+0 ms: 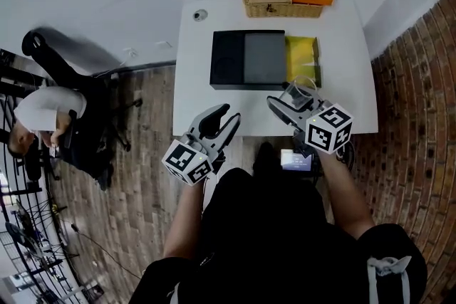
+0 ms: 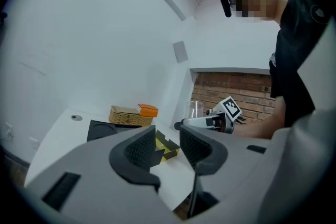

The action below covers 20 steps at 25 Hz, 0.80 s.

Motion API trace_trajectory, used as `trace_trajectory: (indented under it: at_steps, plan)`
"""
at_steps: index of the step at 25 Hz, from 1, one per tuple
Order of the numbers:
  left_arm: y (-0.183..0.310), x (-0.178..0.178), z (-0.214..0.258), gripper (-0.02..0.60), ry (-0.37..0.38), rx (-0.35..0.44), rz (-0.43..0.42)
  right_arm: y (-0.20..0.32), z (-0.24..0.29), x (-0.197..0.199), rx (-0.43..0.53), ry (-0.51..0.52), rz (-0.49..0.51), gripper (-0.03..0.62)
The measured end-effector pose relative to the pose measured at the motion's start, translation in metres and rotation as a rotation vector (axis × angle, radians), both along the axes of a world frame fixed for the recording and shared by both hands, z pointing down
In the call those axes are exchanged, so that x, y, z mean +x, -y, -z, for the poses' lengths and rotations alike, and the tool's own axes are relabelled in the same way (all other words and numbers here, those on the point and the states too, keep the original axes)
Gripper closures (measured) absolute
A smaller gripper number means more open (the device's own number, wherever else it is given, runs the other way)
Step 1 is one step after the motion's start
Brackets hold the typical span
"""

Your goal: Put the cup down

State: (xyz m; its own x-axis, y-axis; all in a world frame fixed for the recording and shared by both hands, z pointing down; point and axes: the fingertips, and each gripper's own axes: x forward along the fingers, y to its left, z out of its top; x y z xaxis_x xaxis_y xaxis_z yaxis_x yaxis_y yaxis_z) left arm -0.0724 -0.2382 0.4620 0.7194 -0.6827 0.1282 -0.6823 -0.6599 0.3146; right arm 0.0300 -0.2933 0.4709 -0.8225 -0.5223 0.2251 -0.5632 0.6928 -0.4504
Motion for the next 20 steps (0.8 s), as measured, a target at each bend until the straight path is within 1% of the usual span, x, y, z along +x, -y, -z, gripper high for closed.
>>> trace_trajectory:
  at_steps: [8,12,20]
  plan:
    - [0.016,-0.01,-0.002,0.433,-0.006,-0.014,-0.003,0.015,-0.005,-0.019,-0.022,-0.007,0.03,0.322]
    - [0.025,-0.017,-0.002,0.433,-0.011,-0.017,-0.037,0.021,-0.003,-0.028,-0.02,-0.016,0.007,0.322]
    - [0.042,-0.035,0.01,0.434,-0.023,0.01,-0.096,0.029,0.008,-0.051,-0.01,-0.023,-0.039,0.322]
